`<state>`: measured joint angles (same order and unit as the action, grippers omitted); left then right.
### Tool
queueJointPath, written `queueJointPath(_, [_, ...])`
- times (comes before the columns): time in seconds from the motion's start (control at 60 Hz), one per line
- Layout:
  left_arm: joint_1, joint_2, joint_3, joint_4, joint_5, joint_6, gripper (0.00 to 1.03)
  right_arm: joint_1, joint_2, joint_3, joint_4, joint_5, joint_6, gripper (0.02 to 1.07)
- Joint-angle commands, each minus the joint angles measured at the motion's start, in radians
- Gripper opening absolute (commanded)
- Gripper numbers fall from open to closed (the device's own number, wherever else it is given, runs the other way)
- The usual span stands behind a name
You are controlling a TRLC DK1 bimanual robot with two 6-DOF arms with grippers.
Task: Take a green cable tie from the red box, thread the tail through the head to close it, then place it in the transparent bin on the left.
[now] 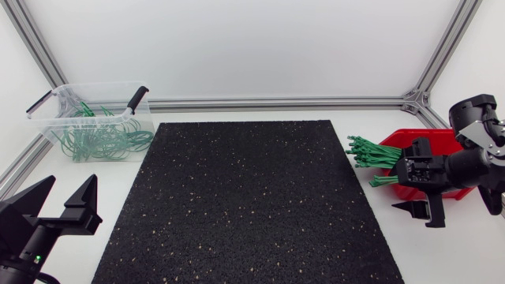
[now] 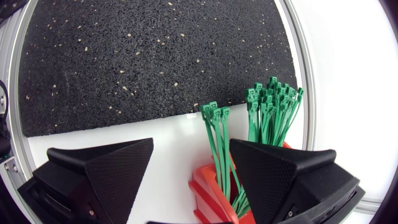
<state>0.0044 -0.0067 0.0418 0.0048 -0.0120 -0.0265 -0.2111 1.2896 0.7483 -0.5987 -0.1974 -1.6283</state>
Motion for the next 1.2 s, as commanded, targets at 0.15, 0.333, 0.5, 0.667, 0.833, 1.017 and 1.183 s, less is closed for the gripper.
queueJointPath(0.15, [0.003, -0.003, -0.039, -0.025, -0.003, -0.013, 0.99, 0.01, 0.033, -0.052, 0.01, 0.029, -0.041, 0.91])
queueJointPath(0.333, [0.005, -0.003, -0.039, -0.025, -0.003, -0.012, 0.99, 0.026, 0.043, -0.061, 0.037, 0.033, -0.035, 0.91])
queueJointPath(0.5, [0.005, -0.003, -0.039, -0.026, -0.003, -0.013, 0.99, 0.041, 0.071, -0.049, 0.065, 0.044, -0.024, 0.91])
queueJointPath(0.667, [0.005, -0.003, -0.039, -0.026, -0.003, -0.013, 0.99, 0.049, 0.12, -0.03, 0.094, 0.055, -0.011, 0.91])
queueJointPath(0.833, [0.003, -0.003, -0.039, -0.026, -0.003, -0.013, 0.99, 0.05, 0.137, -0.026, 0.135, 0.078, -0.008, 0.91])
queueJointPath(1.017, [-0.001, -0.001, -0.039, -0.028, -0.002, -0.013, 0.99, 0.049, 0.119, -0.06, 0.229, 0.113, -0.019, 0.85])
queueJointPath(1.183, [-0.001, -0.001, -0.039, -0.028, 0.001, -0.013, 0.99, 0.062, 0.071, -0.095, 0.267, 0.116, -0.03, 0.61])
